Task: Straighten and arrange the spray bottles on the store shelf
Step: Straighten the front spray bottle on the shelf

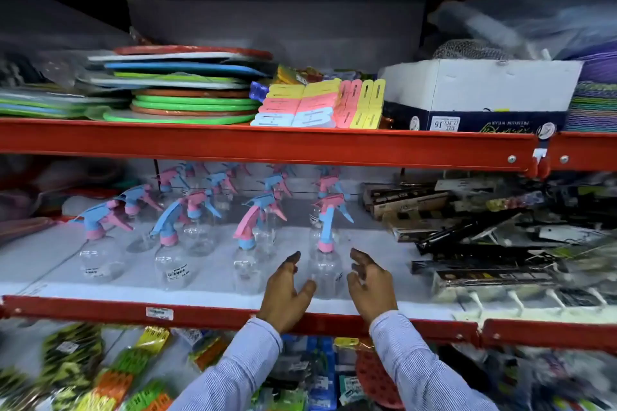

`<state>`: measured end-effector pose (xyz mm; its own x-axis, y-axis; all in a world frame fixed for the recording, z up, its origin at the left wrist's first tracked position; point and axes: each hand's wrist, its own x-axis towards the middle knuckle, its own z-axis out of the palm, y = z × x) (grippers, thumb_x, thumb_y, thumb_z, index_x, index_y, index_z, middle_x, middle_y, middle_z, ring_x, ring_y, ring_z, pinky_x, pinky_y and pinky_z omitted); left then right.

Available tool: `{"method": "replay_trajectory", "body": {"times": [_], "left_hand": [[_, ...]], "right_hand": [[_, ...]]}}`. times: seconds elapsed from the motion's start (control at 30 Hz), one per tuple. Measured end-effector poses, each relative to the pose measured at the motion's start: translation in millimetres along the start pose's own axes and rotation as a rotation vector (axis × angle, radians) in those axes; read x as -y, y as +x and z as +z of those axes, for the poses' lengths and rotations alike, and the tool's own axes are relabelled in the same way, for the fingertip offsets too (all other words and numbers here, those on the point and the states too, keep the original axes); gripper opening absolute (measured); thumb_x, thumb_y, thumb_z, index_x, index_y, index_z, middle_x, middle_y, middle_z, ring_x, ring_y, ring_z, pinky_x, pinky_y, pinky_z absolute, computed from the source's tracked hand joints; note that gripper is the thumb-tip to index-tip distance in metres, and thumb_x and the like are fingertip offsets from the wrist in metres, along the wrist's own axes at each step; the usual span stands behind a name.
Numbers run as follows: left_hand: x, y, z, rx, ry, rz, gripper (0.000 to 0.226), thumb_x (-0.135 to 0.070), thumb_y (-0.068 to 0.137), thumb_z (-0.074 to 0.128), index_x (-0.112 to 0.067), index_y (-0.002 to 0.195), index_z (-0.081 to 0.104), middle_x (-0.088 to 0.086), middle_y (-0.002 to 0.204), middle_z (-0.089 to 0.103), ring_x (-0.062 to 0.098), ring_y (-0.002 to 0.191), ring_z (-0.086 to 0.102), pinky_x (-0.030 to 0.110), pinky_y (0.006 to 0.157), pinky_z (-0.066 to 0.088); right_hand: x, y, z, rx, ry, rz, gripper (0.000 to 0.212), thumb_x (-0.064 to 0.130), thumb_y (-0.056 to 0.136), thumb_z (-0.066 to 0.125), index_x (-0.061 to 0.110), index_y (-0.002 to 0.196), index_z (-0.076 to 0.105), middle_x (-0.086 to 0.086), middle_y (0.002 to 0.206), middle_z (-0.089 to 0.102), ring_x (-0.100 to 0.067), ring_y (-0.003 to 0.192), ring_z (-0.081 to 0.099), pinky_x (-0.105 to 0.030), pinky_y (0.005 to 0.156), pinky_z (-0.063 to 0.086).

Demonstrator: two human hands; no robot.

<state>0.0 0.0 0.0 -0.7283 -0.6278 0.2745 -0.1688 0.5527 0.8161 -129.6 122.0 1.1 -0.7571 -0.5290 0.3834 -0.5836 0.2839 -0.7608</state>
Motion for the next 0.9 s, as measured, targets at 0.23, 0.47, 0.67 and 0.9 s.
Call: {"method": "replay_trajectory", "body": {"times": [0.23, 0.47, 0.67, 0.9], "left_hand": [[-3, 7, 0, 0.126, -0.062, -0.068, 0.041, -0.012, 0.083, 0.056, -0.034, 0.117, 0.053, -0.005, 0.118, 0.065, 0.013, 0.112, 0.063, 0.028, 0.098, 0.051], [-1, -5, -5, 0.131, -0.050, -0.060, 0.047, -0.014, 0.085, 0.059, -0.019, 0.131, 0.052, -0.008, 0.121, 0.064, 0.012, 0.108, 0.065, 0.032, 0.101, 0.050], [5, -12, -6, 0.102, -0.023, -0.031, 0.046, -0.017, 0.083, 0.058, -0.021, 0.128, 0.053, -0.003, 0.123, 0.068, 0.008, 0.105, 0.066, 0.034, 0.098, 0.052], [3, -28, -8, 0.054, 0.027, 0.015, 0.050, -0.017, 0.087, 0.059, -0.017, 0.136, 0.047, 0.001, 0.136, 0.058, 0.015, 0.123, 0.056, 0.032, 0.105, 0.045]], "right_hand": [[8, 0, -1, 0.150, -0.002, 0.051, 0.045, -0.003, 0.083, 0.051, 0.017, 0.122, 0.061, -0.005, 0.117, 0.070, -0.022, 0.110, 0.063, -0.014, 0.090, 0.039], [10, -12, -7, 0.182, 0.017, 0.011, 0.044, -0.003, 0.079, 0.048, 0.020, 0.111, 0.068, 0.001, 0.107, 0.074, -0.019, 0.103, 0.066, -0.024, 0.097, 0.047], [11, -24, -7, 0.183, 0.097, 0.030, 0.041, -0.002, 0.082, 0.050, 0.017, 0.114, 0.066, 0.000, 0.111, 0.072, -0.012, 0.102, 0.066, -0.027, 0.100, 0.049], [6, -39, -7, 0.172, 0.081, 0.057, 0.049, 0.008, 0.086, 0.054, 0.016, 0.134, 0.049, -0.005, 0.130, 0.061, -0.018, 0.118, 0.059, -0.027, 0.104, 0.044]]}}
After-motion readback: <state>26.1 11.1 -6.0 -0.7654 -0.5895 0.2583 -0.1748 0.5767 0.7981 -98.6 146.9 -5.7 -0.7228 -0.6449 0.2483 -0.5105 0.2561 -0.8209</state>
